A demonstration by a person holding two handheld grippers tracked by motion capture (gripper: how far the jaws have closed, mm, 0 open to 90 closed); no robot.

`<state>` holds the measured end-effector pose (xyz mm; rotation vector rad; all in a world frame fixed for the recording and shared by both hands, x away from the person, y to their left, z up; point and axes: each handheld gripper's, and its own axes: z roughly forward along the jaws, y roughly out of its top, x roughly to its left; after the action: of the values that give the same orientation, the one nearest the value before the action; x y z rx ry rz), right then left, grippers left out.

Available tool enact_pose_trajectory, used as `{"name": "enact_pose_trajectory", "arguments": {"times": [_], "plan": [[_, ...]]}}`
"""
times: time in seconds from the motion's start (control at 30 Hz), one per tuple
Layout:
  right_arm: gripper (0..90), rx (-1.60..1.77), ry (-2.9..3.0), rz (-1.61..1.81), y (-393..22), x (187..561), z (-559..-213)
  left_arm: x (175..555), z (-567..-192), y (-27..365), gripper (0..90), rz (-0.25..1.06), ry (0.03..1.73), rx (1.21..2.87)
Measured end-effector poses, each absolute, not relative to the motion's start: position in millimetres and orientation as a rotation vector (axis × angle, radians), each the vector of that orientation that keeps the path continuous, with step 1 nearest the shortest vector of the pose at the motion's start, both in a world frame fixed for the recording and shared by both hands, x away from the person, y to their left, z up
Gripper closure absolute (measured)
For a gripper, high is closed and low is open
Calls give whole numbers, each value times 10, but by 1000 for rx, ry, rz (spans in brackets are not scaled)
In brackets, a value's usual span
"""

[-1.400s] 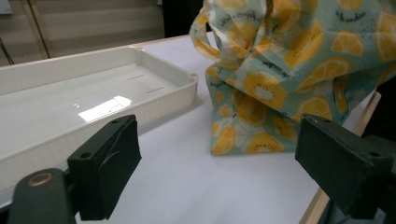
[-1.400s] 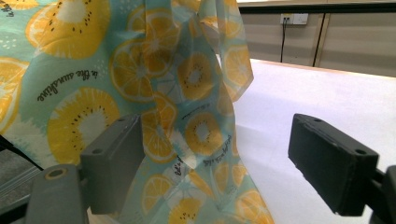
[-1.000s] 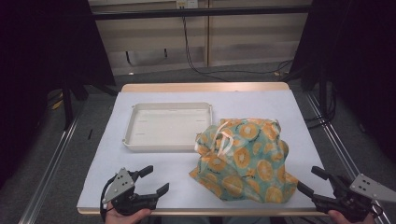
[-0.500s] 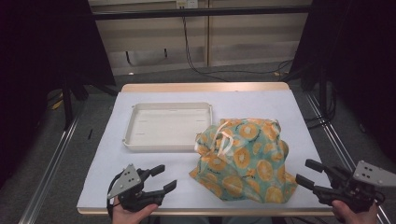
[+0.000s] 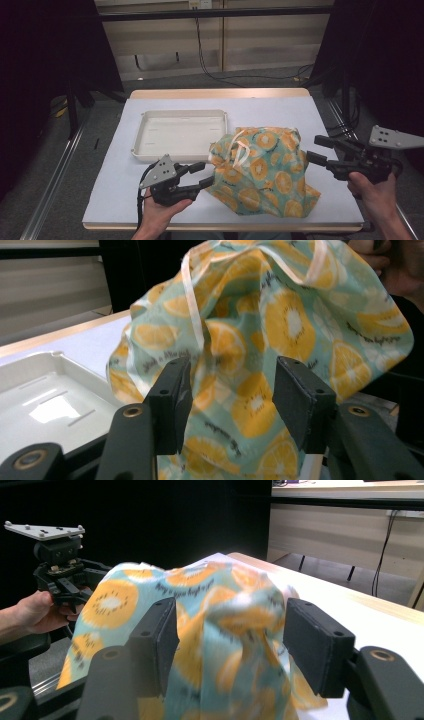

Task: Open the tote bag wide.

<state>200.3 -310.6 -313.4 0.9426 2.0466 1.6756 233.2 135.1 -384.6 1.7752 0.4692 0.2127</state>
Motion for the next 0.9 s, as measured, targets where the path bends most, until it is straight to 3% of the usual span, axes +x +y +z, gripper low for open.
{"name": "enact_pose_trajectory", "arguments": {"times": [0.1,0.4,0.53,0.57,0.67,0.7,0.77,0.87,0.9], "plan": [[365,933,2070,1683,-3061,2150,-3083,2393,-3780,1276,441,202,472,1771],[324,961,2149,1619,-2947,2524,-3070,2421,-3819,985,423,128,403,1814],[315,974,2206,1594,-2876,2694,-3081,2428,-3828,932,507,131,378,1836],[314,967,2247,1586,-2811,2768,-3087,2437,-3835,927,603,118,363,1837],[313,965,2271,1576,-2758,2818,-3098,2456,-3840,916,760,105,348,1840],[313,962,2282,1579,-2737,2841,-3104,2458,-3833,916,760,123,355,1854],[310,965,2348,1554,-2650,2934,-3139,2470,-3830,911,900,86,332,1851],[310,954,2379,1533,-2606,2966,-3158,2458,-3822,903,900,79,315,1857],[417,959,2400,1552,-2587,2988,-3173,2458,-3824,895,900,65,312,1851]]}}
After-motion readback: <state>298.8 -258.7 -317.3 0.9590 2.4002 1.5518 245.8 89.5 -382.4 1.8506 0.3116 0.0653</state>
